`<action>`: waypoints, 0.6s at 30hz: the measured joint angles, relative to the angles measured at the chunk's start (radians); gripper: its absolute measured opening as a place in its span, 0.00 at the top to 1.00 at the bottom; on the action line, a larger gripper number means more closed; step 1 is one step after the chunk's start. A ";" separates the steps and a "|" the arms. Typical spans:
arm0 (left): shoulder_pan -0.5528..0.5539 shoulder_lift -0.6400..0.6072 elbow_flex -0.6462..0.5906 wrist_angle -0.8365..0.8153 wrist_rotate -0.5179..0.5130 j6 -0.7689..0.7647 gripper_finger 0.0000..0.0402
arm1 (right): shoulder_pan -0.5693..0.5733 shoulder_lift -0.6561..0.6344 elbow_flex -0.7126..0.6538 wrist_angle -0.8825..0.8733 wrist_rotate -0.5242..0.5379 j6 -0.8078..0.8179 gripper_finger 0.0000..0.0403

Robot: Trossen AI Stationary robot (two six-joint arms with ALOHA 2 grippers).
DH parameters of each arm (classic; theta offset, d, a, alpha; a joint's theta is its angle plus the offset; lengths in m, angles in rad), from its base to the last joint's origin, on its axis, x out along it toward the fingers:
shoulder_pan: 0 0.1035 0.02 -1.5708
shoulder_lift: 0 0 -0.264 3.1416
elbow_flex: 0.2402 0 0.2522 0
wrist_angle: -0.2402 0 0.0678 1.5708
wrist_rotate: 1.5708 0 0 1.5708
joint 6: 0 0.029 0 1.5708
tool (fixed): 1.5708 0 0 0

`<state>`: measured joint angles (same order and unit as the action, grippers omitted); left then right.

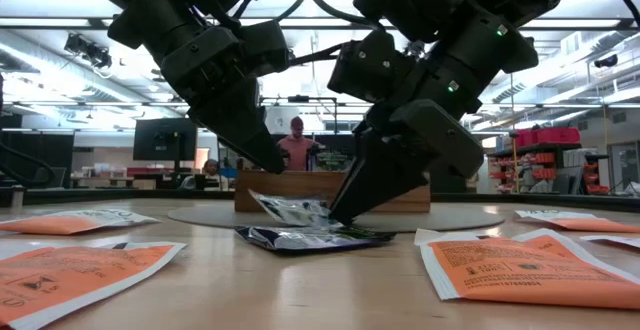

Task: Pick & Place Tea
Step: Put the violet tea bag into the middle section of the wooden organizer

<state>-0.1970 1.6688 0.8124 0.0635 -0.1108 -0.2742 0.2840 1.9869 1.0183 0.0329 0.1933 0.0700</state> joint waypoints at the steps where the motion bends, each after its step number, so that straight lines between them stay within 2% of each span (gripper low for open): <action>1: 0.000 0.000 0.000 0.000 0.000 0.001 0.56 | 0.000 0.007 0.000 0.001 -0.002 0.000 0.86; 7: 0.000 0.000 0.000 0.000 0.000 0.001 0.56 | 0.000 0.007 -0.002 0.000 0.001 -0.004 0.98; 13: 0.000 0.000 0.000 -0.001 0.000 0.001 0.56 | 0.002 -0.042 -0.006 -0.034 0.016 -0.024 1.00; 18: 0.000 0.000 0.000 0.000 0.000 0.009 0.56 | 0.003 -0.102 -0.010 -0.140 0.081 -0.043 1.00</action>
<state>-0.1967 1.6688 0.8124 0.0633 -0.1106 -0.2649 0.2867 1.8845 1.0088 -0.1069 0.2740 0.0267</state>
